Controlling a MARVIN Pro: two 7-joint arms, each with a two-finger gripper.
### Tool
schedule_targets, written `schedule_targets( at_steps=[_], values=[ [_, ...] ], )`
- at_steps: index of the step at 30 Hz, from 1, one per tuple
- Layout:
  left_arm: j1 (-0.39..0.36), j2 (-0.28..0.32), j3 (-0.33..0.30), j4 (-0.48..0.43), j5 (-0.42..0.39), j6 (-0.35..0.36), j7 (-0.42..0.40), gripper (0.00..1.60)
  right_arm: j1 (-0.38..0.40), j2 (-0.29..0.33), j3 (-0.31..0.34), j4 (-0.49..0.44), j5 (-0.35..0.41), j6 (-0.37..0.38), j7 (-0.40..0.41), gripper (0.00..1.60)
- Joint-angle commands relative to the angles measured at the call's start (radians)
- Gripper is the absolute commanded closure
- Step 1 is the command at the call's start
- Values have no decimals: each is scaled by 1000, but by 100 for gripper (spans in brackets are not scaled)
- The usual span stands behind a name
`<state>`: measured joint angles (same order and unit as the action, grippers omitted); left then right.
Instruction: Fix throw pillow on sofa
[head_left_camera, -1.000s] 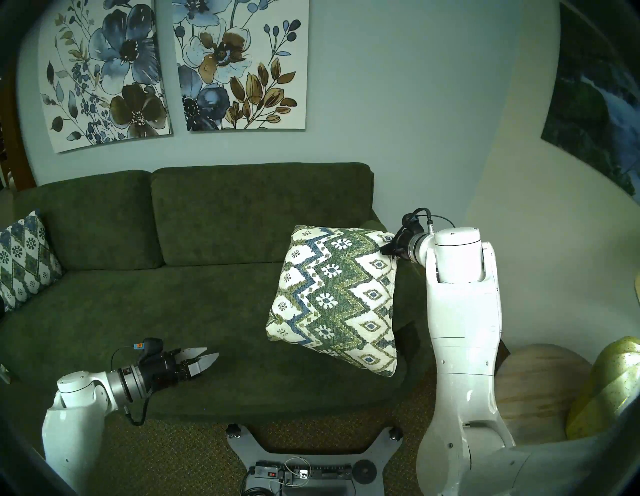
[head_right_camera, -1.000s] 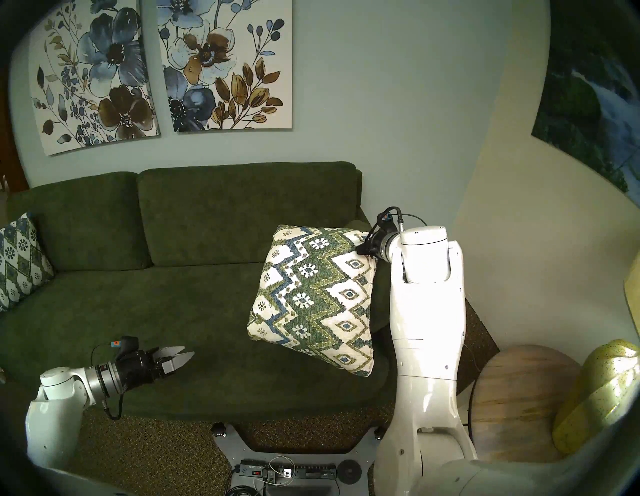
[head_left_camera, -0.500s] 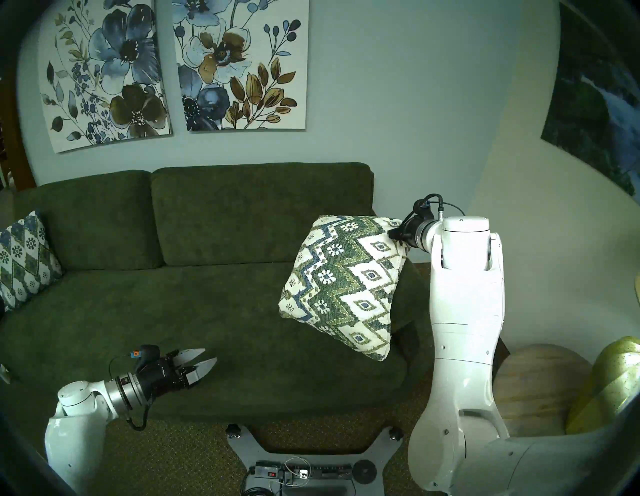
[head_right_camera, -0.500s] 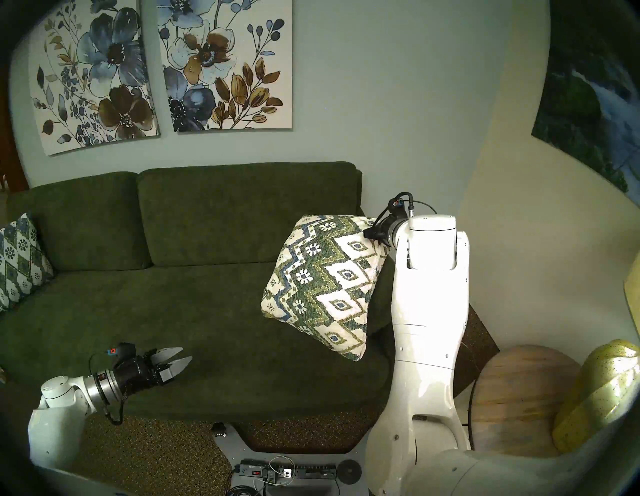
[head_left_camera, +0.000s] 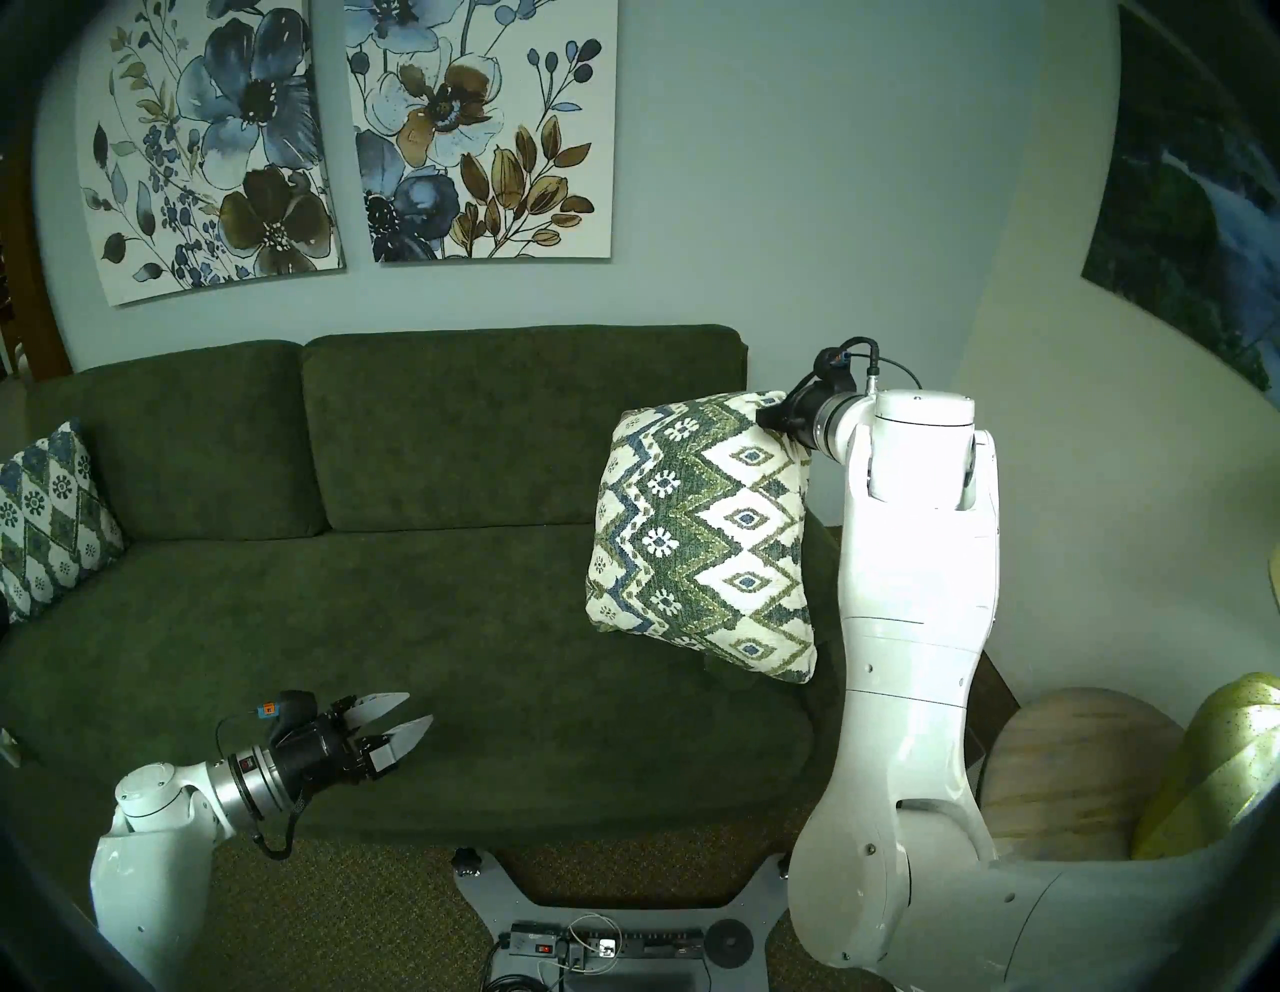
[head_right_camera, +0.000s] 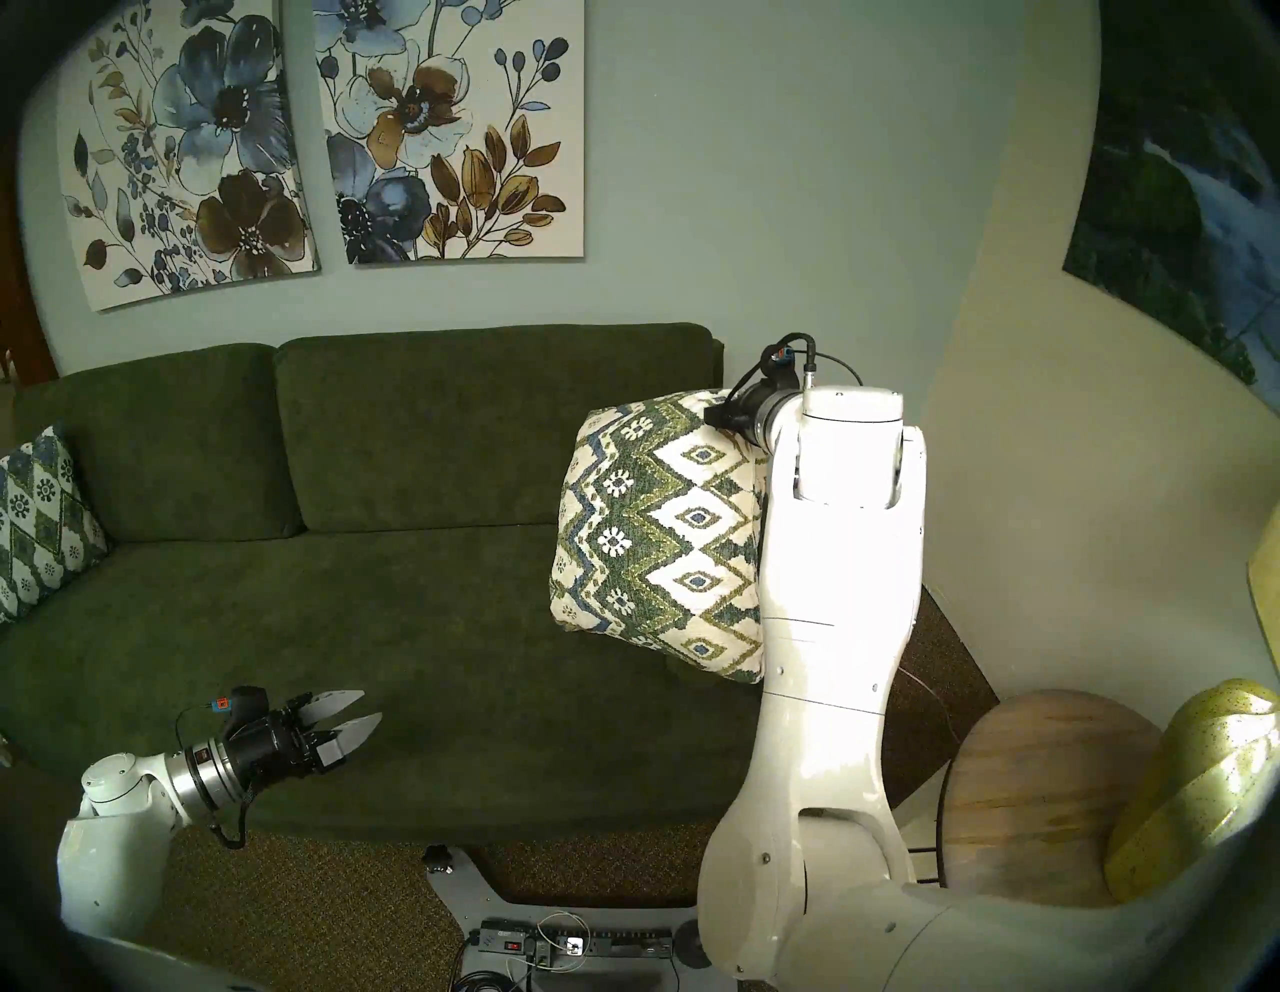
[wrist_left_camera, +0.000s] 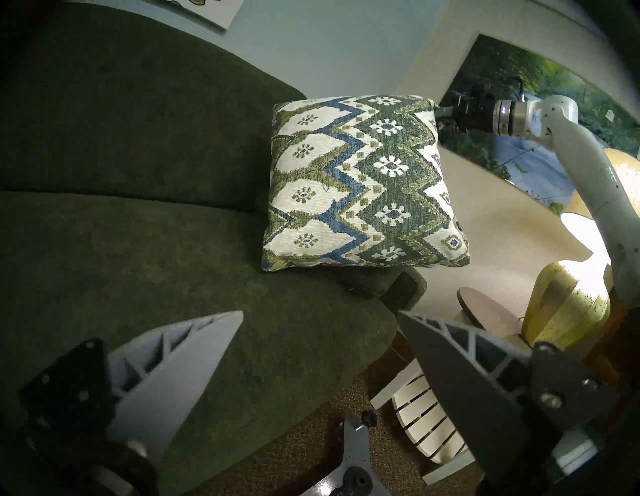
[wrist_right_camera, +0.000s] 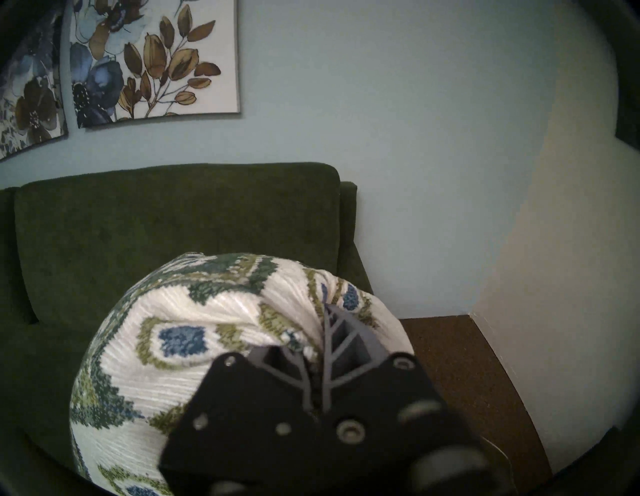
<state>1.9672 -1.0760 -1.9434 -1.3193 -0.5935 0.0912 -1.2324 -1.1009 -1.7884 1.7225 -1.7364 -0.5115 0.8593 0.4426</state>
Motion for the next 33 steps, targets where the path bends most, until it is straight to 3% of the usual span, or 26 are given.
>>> schedule_targets(
  at_steps=[1, 14, 33],
  values=[
    [-10, 3, 1, -1, -2, -20, -17, 0, 110, -53, -81, -37, 8, -26, -37, 160],
    [-15, 5, 4, 12, -3, -44, -31, 0, 174, -109, -140, 68, 2, -38, -120, 160],
    [-19, 5, 5, 22, -2, -64, -37, 0, 279, -136, -128, 203, 1, -34, -223, 160]
  ],
)
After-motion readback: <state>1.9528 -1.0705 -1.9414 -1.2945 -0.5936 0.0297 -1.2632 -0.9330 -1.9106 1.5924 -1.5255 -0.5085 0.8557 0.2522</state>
